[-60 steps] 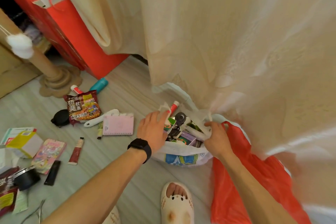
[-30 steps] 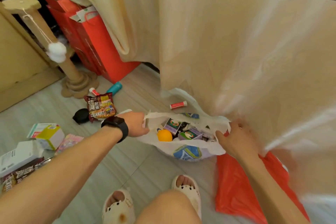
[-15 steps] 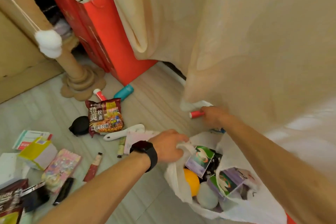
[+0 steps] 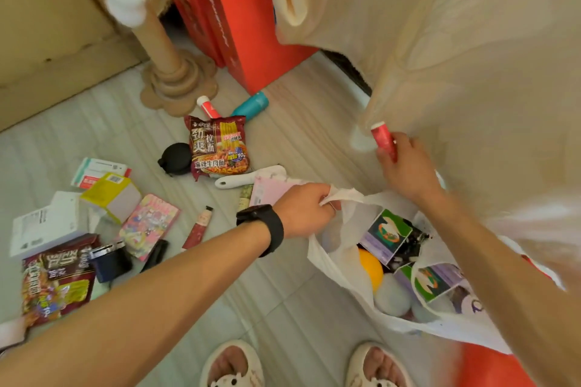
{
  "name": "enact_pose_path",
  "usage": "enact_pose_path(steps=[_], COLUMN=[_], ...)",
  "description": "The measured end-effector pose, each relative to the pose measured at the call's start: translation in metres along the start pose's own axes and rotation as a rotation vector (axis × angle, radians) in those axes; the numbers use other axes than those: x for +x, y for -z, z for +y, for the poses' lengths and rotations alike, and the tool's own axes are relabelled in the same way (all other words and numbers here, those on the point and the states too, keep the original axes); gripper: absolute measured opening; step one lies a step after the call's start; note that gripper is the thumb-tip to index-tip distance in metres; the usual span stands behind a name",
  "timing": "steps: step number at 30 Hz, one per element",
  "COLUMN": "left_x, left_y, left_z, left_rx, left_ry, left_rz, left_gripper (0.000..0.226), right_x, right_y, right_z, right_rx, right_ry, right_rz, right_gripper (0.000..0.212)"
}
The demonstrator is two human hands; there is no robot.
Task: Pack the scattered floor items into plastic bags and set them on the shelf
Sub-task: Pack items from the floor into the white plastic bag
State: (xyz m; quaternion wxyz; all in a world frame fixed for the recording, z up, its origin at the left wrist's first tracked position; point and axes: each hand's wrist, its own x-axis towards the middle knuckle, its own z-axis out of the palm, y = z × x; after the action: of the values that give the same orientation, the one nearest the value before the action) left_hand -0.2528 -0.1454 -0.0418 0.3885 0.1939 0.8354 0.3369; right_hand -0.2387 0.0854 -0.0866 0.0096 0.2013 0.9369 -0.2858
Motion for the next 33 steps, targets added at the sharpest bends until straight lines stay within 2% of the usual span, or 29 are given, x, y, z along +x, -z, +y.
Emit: enact_pose_path(steps=[2, 4, 6, 8, 9, 10, 12, 14, 16, 18, 21, 22, 25, 28, 29, 31, 33], left_x=[-0.011, -0.025, -0.039, -0.054, -0.061, -0.067, -0.079, -0.091, -0.099, -0.104, -0.108, -0.108, -0.114, -0.124, -0.126, -0.126, -0.128], left_y=[0.0, -0.002, -0.003, -0.004, -0.004, -0.005, -0.007, -0.008, -0.01, -0.014, -0.02, -0.023, -0.027, -0.026, -0.026, -0.024, -0.021], left_z=[0.009, 0.021, 0.036, 0.052, 0.06, 0.069, 0.087, 0.103, 0.113, 0.116, 0.118, 0.119, 0.128, 0.137, 0.137, 0.136, 0.134], left_rx=[-0.137, -0.294, -0.4, -0.457, -0.482, -0.505, -0.517, -0.48, -0.406, -0.311, -0.276, -0.259, -0.155, -0.044, -0.013, 0.022, 0.059], left_ry=[0.025, 0.053, 0.066, 0.08, 0.084, 0.077, 0.043, 0.025, 0.023, 0.026, 0.051, 0.058, 0.038, 0.004, -0.002, -0.005, -0.02], left_rz=[0.015, 0.042, 0.084, 0.135, 0.147, 0.148, 0.147, 0.166, 0.178, 0.165, 0.176, 0.189, 0.144, 0.068, 0.062, 0.064, 0.071], left_gripper=[0.011, 0.012, 0.014, 0.018, 0.02, 0.023, 0.029, 0.029, 0.022, 0.022, 0.017, 0.017, 0.023, 0.042, 0.048, 0.053, 0.05], right_x=[-0.051, -0.107, -0.149, -0.175, -0.187, -0.197, -0.206, -0.216, -0.228, -0.237, -0.246, -0.251, -0.263, -0.266, -0.265, -0.263, -0.265], right_y=[0.028, 0.048, 0.053, 0.045, 0.038, 0.032, 0.033, 0.053, 0.084, 0.117, 0.15, 0.155, 0.152, 0.138, 0.132, 0.118, 0.107], right_z=[-0.021, -0.032, -0.035, -0.025, -0.017, -0.005, 0.019, 0.035, 0.049, 0.065, 0.08, 0.08, 0.074, 0.057, 0.05, 0.044, 0.043], right_rx=[0.147, 0.182, 0.036, -0.116, -0.216, -0.353, -0.538, -0.651, -0.711, -0.702, -0.515, -0.456, -0.394, -0.374, -0.431, -0.581, -0.672], right_ry=[-0.01, -0.12, -0.223, -0.179, -0.122, -0.071, -0.081, -0.136, -0.198, -0.301, -0.373, -0.374, -0.219, -0.099, -0.042, 0.028, -0.068], right_rz=[0.081, 0.043, -0.082, -0.239, -0.32, -0.347, -0.265, -0.157, -0.136, -0.142, -0.101, -0.069, 0.052, 0.085, 0.04, -0.167, -0.448], right_gripper=[0.031, 0.047, 0.052, 0.034, 0.039, 0.055, 0.075, 0.078, 0.077, 0.067, 0.031, 0.027, 0.04, 0.047, 0.049, 0.054, 0.052])
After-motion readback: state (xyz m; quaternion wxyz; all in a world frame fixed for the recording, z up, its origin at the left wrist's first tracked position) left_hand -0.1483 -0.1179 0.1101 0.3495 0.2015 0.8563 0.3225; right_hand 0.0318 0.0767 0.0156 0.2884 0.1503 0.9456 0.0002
